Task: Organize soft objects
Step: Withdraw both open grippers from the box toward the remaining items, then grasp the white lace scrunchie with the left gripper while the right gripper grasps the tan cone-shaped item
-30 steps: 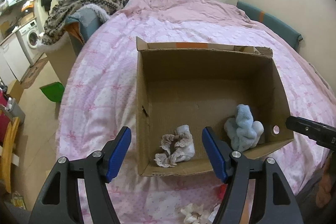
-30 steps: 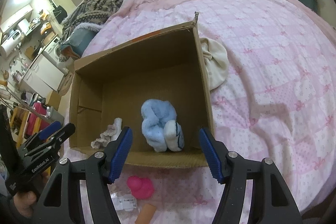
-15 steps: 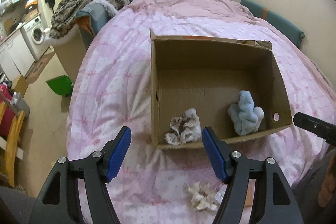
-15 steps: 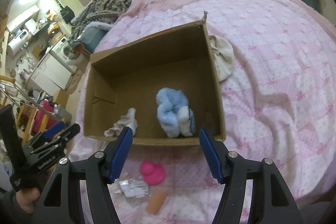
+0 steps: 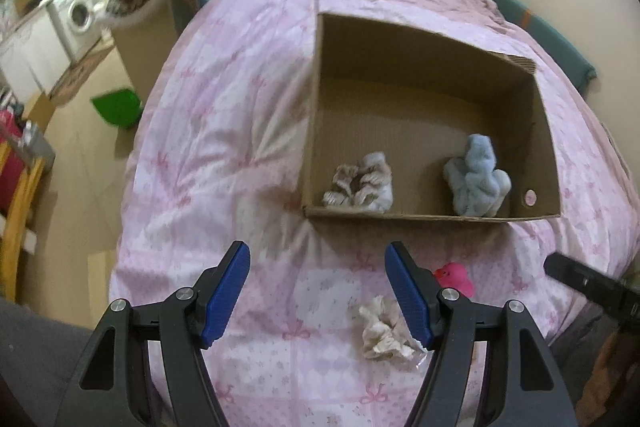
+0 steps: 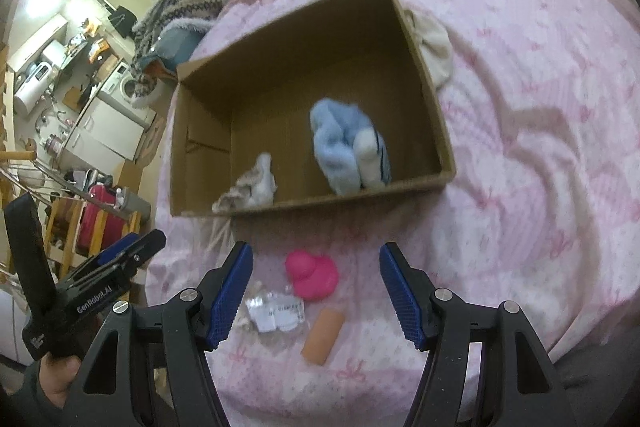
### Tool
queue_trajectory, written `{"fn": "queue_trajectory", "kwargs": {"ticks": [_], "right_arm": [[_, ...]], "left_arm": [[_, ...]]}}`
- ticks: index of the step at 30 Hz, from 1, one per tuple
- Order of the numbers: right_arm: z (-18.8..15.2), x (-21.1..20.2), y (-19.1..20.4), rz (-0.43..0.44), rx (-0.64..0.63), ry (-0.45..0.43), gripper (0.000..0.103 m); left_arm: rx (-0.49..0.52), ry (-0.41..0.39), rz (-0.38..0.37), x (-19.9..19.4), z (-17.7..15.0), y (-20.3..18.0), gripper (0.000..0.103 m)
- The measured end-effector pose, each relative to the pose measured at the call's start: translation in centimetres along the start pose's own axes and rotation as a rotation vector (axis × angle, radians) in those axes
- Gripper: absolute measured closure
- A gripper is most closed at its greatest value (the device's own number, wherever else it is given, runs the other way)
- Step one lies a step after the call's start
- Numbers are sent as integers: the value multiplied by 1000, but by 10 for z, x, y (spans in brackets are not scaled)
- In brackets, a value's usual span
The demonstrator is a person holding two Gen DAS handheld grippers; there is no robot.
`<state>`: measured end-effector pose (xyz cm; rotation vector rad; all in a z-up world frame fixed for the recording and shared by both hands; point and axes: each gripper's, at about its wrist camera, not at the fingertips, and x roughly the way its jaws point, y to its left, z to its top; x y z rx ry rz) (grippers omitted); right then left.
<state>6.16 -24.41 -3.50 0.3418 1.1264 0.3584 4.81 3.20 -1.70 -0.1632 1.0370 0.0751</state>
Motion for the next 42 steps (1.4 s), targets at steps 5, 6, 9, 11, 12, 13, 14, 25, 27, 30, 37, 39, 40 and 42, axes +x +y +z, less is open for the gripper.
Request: {"fn": "queue_trajectory", "kwargs": {"ticks": [5, 6, 9, 11, 12, 13, 14, 25, 27, 30, 37, 39, 40, 42], "right_arm": [[-2, 22, 0, 29, 28, 93, 34], [-3, 29, 0, 30, 32, 124, 34], [-13, 54, -1, -16, 24, 241, 34], [-19, 67, -5, -1, 48, 315, 37], [-22, 73, -6, 4, 54, 343, 49], [-24, 77, -6, 1, 53, 363, 54], [-25, 81, -5, -9, 47, 379, 60], [-39, 97, 18, -100, -109, 419, 90], [-40, 95, 22, -100, -123, 411, 93], [-39, 95, 23, -102, -115, 399, 94], [-26, 78, 16, -65, -67, 325, 95], [-22, 71, 17, -64, -64, 295, 95], [-20, 67, 15, -57, -57, 281, 95], [-17, 61, 13, -36, -40, 245, 95]], "left_arm": [[-71, 85, -18, 17, -1, 9, 36], [-76, 96, -17, 19, -2, 9, 36], [-82, 169, -32, 31, -8, 8, 36], [-85, 207, -38, 38, -12, 7, 36], [-90, 228, -43, 43, -15, 6, 36], [-99, 255, -52, 48, -17, 6, 36], [-108, 272, -60, 51, -19, 6, 37], [-113, 382, -141, 90, -36, -17, 67], [-115, 405, -184, 96, -37, -22, 80], [-108, 424, -196, 99, -39, -25, 84], [-91, 393, -194, 89, -38, -26, 92], [-94, 347, -176, 78, -33, -21, 92], [-99, 326, -168, 74, -31, -19, 92], [-97, 276, -143, 63, -27, -13, 92]]}}
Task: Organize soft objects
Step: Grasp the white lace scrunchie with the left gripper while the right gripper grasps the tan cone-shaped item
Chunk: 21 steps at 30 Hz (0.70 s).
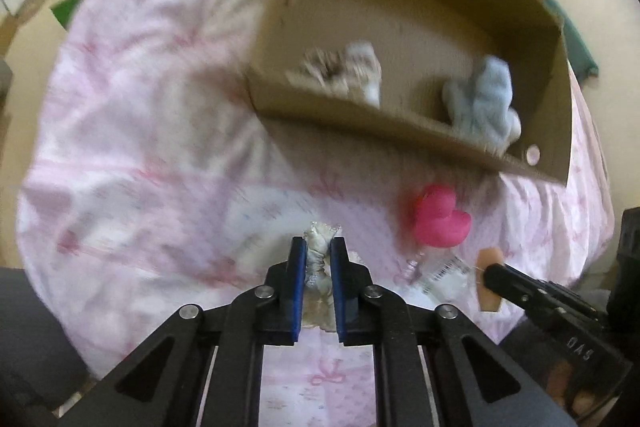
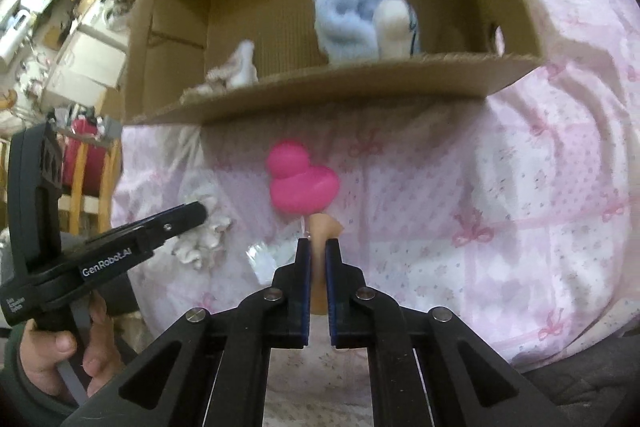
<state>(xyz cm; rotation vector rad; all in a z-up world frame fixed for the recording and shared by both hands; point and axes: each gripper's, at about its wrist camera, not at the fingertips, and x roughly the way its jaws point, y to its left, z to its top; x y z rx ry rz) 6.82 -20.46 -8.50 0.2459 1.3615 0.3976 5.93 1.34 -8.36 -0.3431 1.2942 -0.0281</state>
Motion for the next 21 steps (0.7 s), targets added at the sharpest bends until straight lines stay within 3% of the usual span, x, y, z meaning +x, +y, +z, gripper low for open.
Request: {"fn": "queue_trajectory", "kwargs": {"ticks": [3, 8, 21], "right_arm": [[2, -10, -6, 38, 22, -28, 95], [4, -24, -9, 133, 32, -75, 95], [-12, 34, -7, -75, -11, 174, 91]], "left_arm": [[-4, -71, 31, -16, 2, 4, 92], [-21, -76, 31, -22, 4, 15, 92], [-13, -61, 37, -16, 5, 14, 92]]}}
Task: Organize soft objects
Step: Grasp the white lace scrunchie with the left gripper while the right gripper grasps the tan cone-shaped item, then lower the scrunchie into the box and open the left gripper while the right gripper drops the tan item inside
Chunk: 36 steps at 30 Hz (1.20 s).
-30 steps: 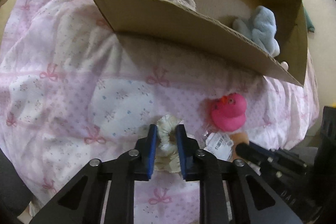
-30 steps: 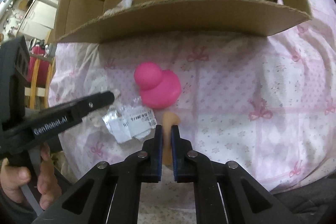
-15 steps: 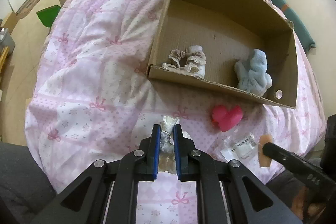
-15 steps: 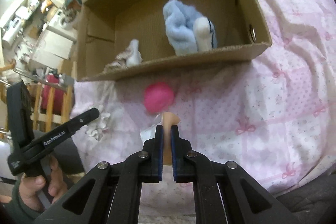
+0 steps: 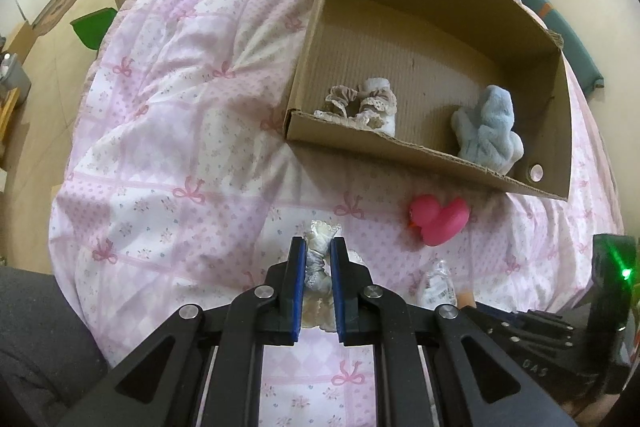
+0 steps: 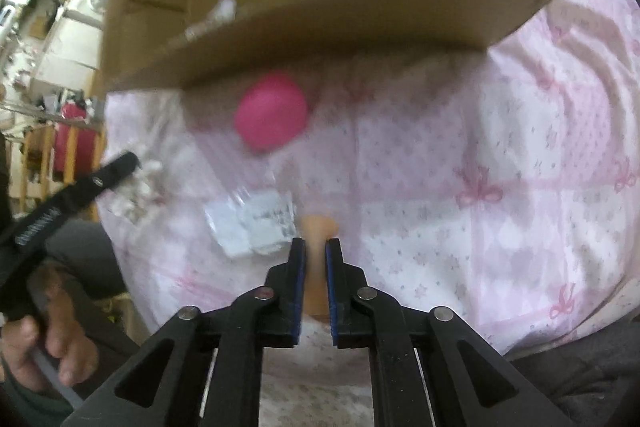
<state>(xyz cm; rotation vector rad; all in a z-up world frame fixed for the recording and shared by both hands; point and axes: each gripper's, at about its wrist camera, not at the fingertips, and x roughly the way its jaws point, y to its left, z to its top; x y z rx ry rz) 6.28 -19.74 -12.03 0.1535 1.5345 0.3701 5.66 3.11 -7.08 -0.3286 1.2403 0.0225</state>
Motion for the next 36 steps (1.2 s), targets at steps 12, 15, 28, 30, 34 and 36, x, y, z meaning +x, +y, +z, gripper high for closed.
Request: {"fn": "queue_trajectory", "kwargs": {"ticks": [12, 15, 28, 30, 34, 36], "right_arm": [[-10, -3, -12, 30, 19, 40, 85], [-11, -4, -7, 17, -10, 36, 85], [-10, -46, -3, 121, -31, -157, 96], [-7, -49, -1, 128, -36, -180, 96], [-7, -68, 1, 149, -61, -257, 96], [-7, -80, 5, 162, -78, -305, 96]], "left_arm": [[2, 17, 3, 6, -2, -2, 92], [11, 17, 6, 7, -3, -4, 92], [41, -38, 24, -5, -3, -10, 92], [51, -53, 28, -9, -3, -13, 92], [81, -133, 19, -34, 0, -19, 92], [99, -169, 8, -49, 2, -22, 92]]}}
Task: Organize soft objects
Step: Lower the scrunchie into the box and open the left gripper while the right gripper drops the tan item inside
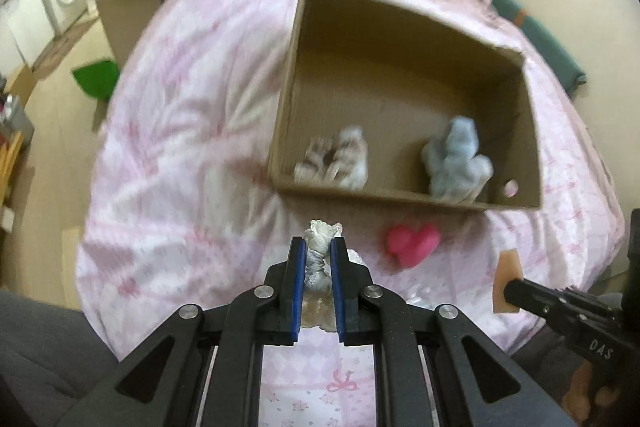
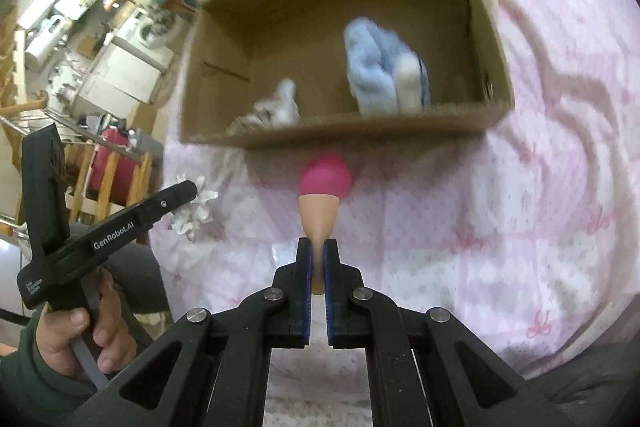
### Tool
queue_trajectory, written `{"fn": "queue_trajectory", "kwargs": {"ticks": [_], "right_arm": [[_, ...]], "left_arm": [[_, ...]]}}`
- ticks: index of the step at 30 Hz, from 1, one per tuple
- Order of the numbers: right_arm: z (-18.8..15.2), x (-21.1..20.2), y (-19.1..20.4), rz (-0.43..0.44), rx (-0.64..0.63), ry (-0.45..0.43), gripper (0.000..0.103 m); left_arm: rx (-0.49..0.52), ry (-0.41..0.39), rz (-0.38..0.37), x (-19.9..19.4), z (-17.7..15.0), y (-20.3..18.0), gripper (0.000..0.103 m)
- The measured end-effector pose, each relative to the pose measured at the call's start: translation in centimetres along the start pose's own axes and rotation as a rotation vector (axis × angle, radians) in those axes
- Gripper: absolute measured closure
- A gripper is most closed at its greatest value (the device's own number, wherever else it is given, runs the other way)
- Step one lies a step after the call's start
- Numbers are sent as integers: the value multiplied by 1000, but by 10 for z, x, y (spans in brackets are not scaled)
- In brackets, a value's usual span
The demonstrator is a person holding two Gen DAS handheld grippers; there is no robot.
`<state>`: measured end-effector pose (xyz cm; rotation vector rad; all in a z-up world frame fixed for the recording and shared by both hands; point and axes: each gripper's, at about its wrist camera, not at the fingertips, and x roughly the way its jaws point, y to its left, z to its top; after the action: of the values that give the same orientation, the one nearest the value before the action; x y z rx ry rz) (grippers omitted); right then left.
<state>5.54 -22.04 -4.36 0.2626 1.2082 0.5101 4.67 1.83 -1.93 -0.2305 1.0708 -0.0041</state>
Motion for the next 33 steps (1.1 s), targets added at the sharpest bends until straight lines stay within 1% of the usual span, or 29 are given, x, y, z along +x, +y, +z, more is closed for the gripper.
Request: {"fn": "queue_trajectory", "kwargs": {"ticks": [1, 3, 7, 10, 14, 17, 20, 22, 24, 26, 28, 30, 33], "right_arm": [[2, -6, 2, 7, -4, -21, 96], [9, -17, 7, 20, 5, -59, 96], [25, -36, 21, 27, -15, -142, 96], [39, -51, 29, 28, -39, -188, 96], [57, -63, 34, -38, -103, -282, 96], [70, -61, 26, -17, -93, -309, 96], [80, -54, 19, -20, -87, -310, 96], [81, -44, 11, -18, -71, -300, 96], [78, -34, 1, -20, -46, -285, 96], [75, -21, -8, -62, -14, -253, 96], [75, -16, -12, -102, -2, -250, 96], [76, -15, -15, -114, 5, -254, 96], [79, -12, -20, -102, 31, -249, 96]], "left_arm": [[6, -20, -6, -8, 4, -2, 92], [25, -46, 12, -20, 11, -7, 92], [48, -106, -3, -39, 28, -15, 92], [62, -125, -8, -44, 42, -19, 92], [85, -150, -5, -41, 59, -22, 92], [81, -157, -7, -31, 77, -23, 92], [84, -141, 21, -13, 89, -23, 92], [77, -150, 14, -3, 91, -22, 92], [90, -163, 8, 7, 89, -21, 92], [106, -176, 18, 16, 85, -20, 91], [101, -165, 19, 25, 84, -19, 91], [82, -152, -11, 31, 84, -17, 91], [98, -157, -2, 35, 83, -18, 91]]}}
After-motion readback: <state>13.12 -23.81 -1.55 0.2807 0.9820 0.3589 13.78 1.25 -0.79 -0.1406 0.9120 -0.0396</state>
